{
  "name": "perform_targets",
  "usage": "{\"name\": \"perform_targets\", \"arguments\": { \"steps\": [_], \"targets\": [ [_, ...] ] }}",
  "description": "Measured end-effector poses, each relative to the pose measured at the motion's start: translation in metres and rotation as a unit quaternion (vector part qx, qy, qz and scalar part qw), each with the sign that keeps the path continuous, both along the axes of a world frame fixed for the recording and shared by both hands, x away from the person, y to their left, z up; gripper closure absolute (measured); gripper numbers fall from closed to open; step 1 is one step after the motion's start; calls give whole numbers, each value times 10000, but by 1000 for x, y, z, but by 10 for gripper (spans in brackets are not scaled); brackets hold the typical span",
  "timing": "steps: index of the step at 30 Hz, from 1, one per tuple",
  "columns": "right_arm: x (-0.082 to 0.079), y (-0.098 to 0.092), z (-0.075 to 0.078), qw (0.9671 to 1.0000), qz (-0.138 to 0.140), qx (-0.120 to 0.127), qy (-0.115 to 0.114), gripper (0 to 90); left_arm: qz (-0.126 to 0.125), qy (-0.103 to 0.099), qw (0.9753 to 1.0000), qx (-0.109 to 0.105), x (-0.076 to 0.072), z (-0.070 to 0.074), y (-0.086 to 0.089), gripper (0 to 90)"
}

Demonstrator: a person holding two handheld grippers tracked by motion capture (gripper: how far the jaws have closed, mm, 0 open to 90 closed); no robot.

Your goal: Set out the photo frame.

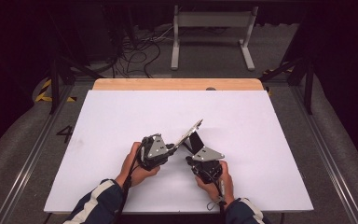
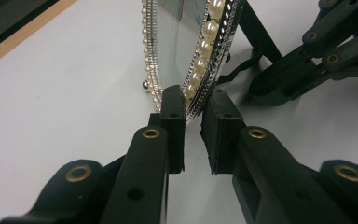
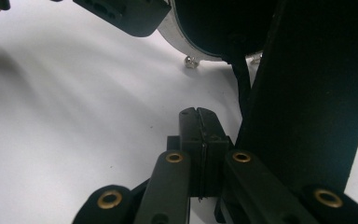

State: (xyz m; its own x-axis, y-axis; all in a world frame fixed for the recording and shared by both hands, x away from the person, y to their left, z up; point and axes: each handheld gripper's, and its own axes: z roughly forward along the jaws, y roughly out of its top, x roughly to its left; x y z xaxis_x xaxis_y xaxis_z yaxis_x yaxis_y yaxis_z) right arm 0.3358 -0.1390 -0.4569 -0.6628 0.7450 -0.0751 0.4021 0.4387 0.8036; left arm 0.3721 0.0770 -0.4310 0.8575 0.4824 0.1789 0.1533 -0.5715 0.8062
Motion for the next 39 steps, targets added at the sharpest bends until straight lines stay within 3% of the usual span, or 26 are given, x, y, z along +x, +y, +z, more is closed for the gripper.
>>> {"name": "perform_targets", "arguments": {
  "steps": [11,18,24,31,33,34,39],
  "targets": [
    [1,-6,5,9998,115,171,65,900,-238,162,9991,-319,8,-5,4,768],
    [-5,-10,6,9998,142,129,53,900,-208,120,9995,-188,12,-12,-3,698],
    [-4,-11,6,9999,109,110,39,900,-156,88,9997,-151,14,-15,-3,703],
    [-5,-10,6,9998,114,132,49,900,-301,165,9986,-406,18,-15,1,687],
    [-5,-10,6,9998,127,127,42,900,-347,129,9987,-356,18,-15,1,705],
    [-5,-10,7,9998,123,124,15,900,-361,-22,9991,-205,16,-14,0,725],
    [-4,-14,8,9998,59,172,44,900,-386,-217,9990,63,13,-12,-3,749]
  ]
}}
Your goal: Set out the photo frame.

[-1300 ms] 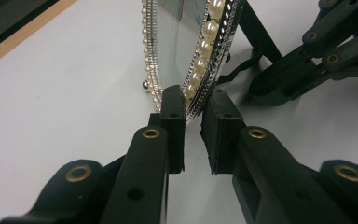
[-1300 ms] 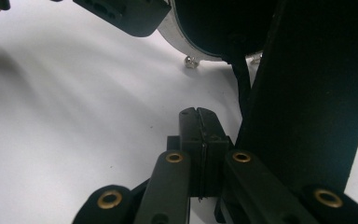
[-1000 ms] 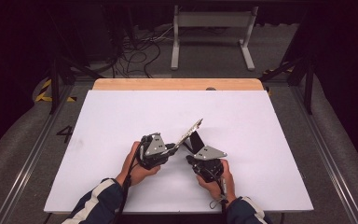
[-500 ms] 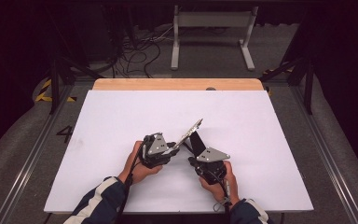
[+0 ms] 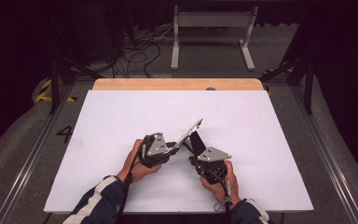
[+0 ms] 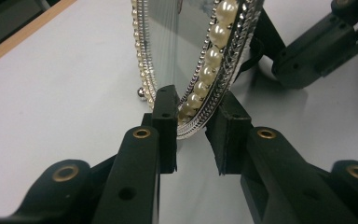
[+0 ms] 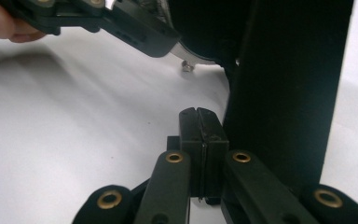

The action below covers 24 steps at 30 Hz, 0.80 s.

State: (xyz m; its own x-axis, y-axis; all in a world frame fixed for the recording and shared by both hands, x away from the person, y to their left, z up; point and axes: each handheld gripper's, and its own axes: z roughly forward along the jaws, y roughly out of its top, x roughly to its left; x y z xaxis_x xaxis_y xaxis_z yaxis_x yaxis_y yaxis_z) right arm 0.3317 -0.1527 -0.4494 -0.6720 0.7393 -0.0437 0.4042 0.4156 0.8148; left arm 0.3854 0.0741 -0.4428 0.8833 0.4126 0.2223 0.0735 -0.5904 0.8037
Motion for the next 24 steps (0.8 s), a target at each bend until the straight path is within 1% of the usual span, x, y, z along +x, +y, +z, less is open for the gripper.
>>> {"name": "perform_targets", "arguments": {
  "steps": [2,5,7,11,13,15,20,23,24],
  "targets": [
    [0,-1,0,10000,15,20,21,900,-21,27,10000,-26,0,1,0,751],
    [0,-1,-2,10000,-18,-9,30,900,-57,-64,9999,65,-1,1,-1,762],
    [0,-2,-3,10000,-23,-21,47,900,-79,-204,9996,183,-3,2,-2,769],
    [1,-3,-3,10000,-31,-22,62,900,-118,-273,9992,254,-3,2,-3,774],
    [1,-6,-2,9999,-54,-38,111,900,-152,-327,9989,288,-4,2,-5,773],
    [1,-9,-2,9998,-107,-18,143,900,-158,-328,9989,289,-5,2,-7,771],
    [2,-15,-2,9997,-150,64,169,900,-198,-240,9994,179,-5,2,-7,761],
    [3,-17,-2,9997,-169,47,152,900,-215,-215,9994,142,-5,1,-9,757],
    [4,-18,-2,9997,-181,38,153,900,-184,-190,9995,141,-6,1,-9,756]
  ]
}}
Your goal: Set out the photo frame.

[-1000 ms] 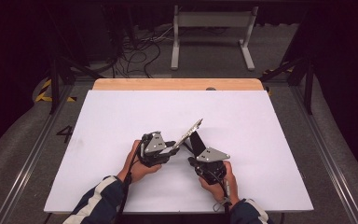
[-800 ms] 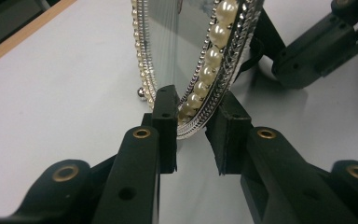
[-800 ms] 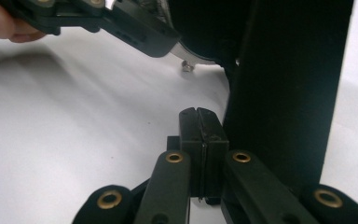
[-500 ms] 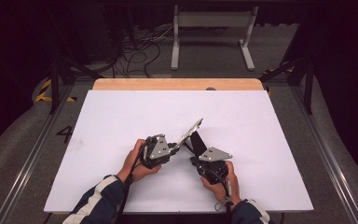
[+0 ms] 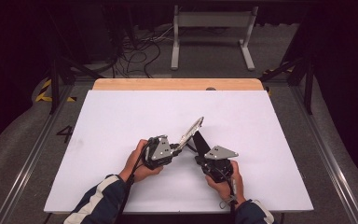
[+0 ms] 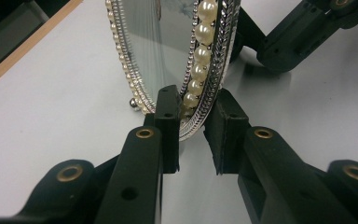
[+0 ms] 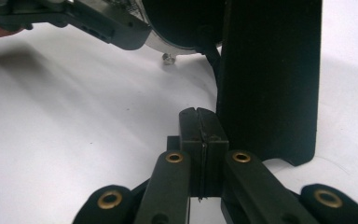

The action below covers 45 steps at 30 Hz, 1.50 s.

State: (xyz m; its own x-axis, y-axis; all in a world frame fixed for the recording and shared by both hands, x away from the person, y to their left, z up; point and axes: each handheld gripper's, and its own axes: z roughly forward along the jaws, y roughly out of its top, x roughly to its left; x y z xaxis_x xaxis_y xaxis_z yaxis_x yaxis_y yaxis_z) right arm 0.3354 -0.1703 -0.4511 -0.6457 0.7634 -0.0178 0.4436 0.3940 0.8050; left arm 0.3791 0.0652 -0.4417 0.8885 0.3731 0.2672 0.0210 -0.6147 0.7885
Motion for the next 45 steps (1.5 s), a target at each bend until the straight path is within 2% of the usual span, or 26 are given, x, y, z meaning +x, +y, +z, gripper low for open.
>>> {"name": "perform_targets", "arguments": {
  "steps": [5,9,14,17,21,29,40,45],
  "targets": [
    [3,-4,0,10000,-19,-28,-22,900,-43,17,10000,-70,0,-1,-2,747],
    [3,-6,0,10000,-32,-16,-26,900,-59,258,9986,-468,1,-4,-3,697],
    [3,-6,0,10000,-32,-1,-10,900,85,150,9991,-391,0,-9,-8,623],
    [3,-5,0,10000,-12,-12,8,900,116,176,9988,-436,3,-9,-5,699],
    [4,-5,-1,10000,-29,-65,33,900,130,-26,9995,-277,0,-8,-6,721],
    [5,-8,-1,9999,-34,-79,54,900,112,-185,9996,-155,-6,-7,-10,737],
    [11,-18,-2,9998,-71,-118,136,900,72,-66,9998,-195,-13,-6,-18,715],
    [13,-19,-2,9998,-73,-143,119,900,94,27,9995,-312,-12,-7,-19,707]
  ]
}}
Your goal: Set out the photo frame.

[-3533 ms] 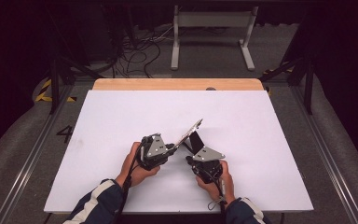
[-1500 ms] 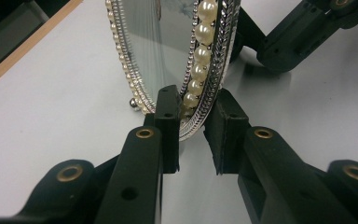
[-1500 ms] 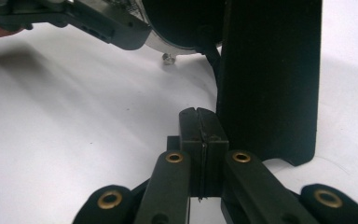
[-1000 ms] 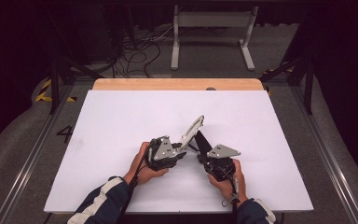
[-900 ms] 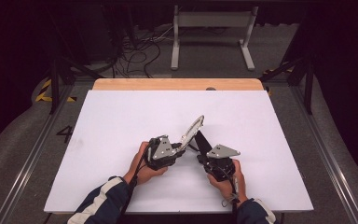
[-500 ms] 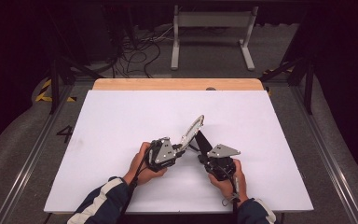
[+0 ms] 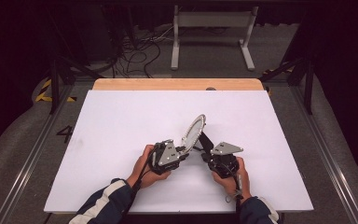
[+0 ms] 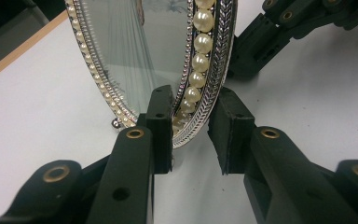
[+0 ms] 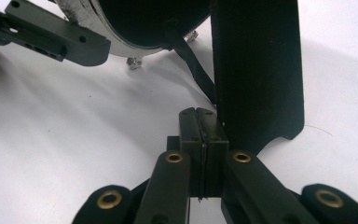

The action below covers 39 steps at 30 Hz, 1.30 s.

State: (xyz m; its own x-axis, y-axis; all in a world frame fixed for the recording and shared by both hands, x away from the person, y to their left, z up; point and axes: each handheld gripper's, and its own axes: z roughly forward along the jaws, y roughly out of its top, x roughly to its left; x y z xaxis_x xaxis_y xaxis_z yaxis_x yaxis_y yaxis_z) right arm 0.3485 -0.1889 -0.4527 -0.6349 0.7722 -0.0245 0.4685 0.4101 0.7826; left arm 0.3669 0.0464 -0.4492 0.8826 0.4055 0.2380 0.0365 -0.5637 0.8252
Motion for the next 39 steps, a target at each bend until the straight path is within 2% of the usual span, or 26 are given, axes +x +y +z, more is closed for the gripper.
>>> {"name": "perform_targets", "arguments": {
  "steps": [3,4,7,9,10,12,16,29,32,39],
  "targets": [
    [0,-2,0,10000,18,53,49,900,9,94,10000,1,2,-2,0,688],
    [1,-2,0,9999,41,62,77,890,44,97,9999,39,3,-4,-1,652],
    [2,-4,-2,9994,235,83,226,884,96,103,9998,120,4,-8,-4,597],
    [2,-5,-2,9993,249,38,268,885,186,75,9997,120,5,-9,-4,606],
    [2,-5,-2,9993,249,38,268,885,186,75,9997,120,5,-9,-4,648],
    [3,-7,-1,9994,203,-4,263,891,177,97,9998,76,6,-9,-2,668],
    [3,-9,0,9993,239,33,276,890,148,-179,9993,308,3,-7,-4,693],
    [3,-11,2,9994,226,-85,254,900,-11,-61,9995,298,1,-5,-4,708],
    [4,-12,2,9994,218,-115,258,900,19,-45,9993,358,-3,-4,-7,706],
    [9,-14,1,9994,182,-155,253,900,37,15,9996,295,-5,-4,-11,699]
  ]
}}
